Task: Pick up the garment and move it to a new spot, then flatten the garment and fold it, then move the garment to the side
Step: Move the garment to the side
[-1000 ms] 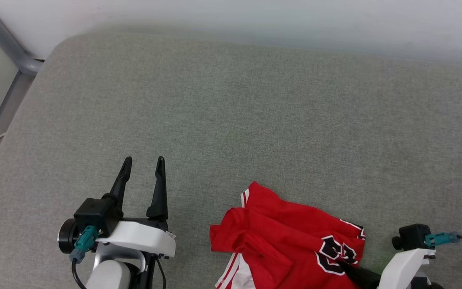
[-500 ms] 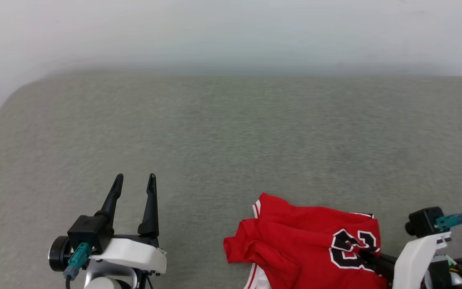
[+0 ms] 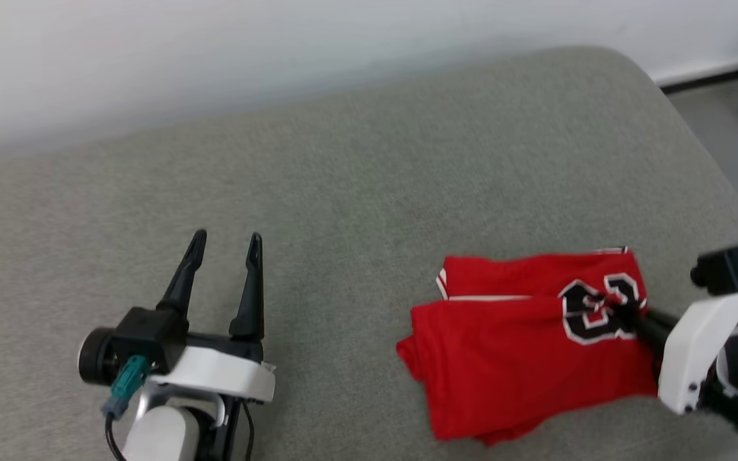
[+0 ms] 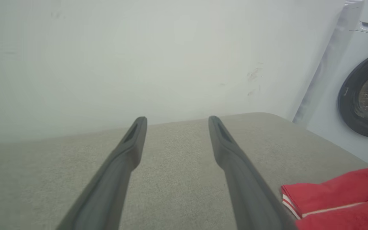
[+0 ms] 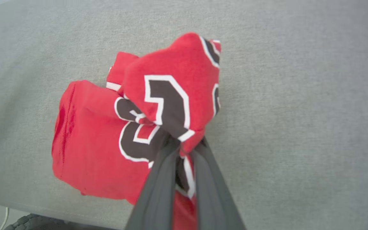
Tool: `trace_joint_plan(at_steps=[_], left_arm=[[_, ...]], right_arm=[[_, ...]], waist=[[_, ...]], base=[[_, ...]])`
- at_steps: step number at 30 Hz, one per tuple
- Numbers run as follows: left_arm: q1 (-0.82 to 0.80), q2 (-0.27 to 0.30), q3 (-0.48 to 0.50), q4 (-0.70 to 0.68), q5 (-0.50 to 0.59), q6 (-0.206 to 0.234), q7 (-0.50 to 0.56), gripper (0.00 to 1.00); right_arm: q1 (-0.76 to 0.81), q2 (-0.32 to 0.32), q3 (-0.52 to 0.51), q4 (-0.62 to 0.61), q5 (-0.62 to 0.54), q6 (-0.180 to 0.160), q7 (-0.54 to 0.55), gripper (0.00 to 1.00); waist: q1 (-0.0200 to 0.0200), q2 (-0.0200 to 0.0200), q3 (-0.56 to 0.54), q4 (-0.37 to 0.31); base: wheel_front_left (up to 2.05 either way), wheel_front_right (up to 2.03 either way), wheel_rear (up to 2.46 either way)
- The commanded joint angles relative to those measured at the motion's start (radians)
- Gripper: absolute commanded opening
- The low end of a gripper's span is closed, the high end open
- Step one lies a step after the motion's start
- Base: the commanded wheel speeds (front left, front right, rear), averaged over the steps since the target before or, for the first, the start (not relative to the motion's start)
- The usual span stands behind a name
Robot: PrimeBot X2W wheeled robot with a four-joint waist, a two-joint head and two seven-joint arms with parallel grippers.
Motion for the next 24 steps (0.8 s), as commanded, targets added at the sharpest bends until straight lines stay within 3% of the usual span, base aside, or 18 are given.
trace_joint_plan(at_steps=[1, 8, 16, 24], left_arm=[[-0.025, 0.014, -0.004, -0.011, 0.011, -0.003, 0.007, 1.00], [-0.130, 0.049, -0.026, -0.084, 0.060, -0.008, 0.048, 1.00], [-0.262, 0.071, -0.066, -0.182, 0.112, -0.027, 0.100, 1.00], [-0.353, 0.062, -0.107, -0.224, 0.135, -0.046, 0.112, 1.00]], right_arm=[[-0.054, -0.007, 0.009, 0.017, -0.004, -0.001, -0.018, 0.00], [-0.244, -0.065, -0.033, 0.152, -0.058, -0.001, -0.121, 0.00], [-0.411, -0.160, -0.229, 0.336, -0.129, -0.001, -0.207, 0.00], [-0.494, -0.191, -0.332, 0.440, -0.196, -0.001, -0.306, 0.00]], waist=[[0.0000, -0.0001, 0.086, -0.062], [0.0000, -0.0001, 0.256, -0.073], [0.0000, -0.0001, 0.438, -0.026], [0.0000, -0.0001, 0.546, 0.015]], base=[[0.00, 0.00, 0.00], [0.00, 0.00, 0.00], [0.00, 0.00, 0.00], [0.00, 0.00, 0.00]])
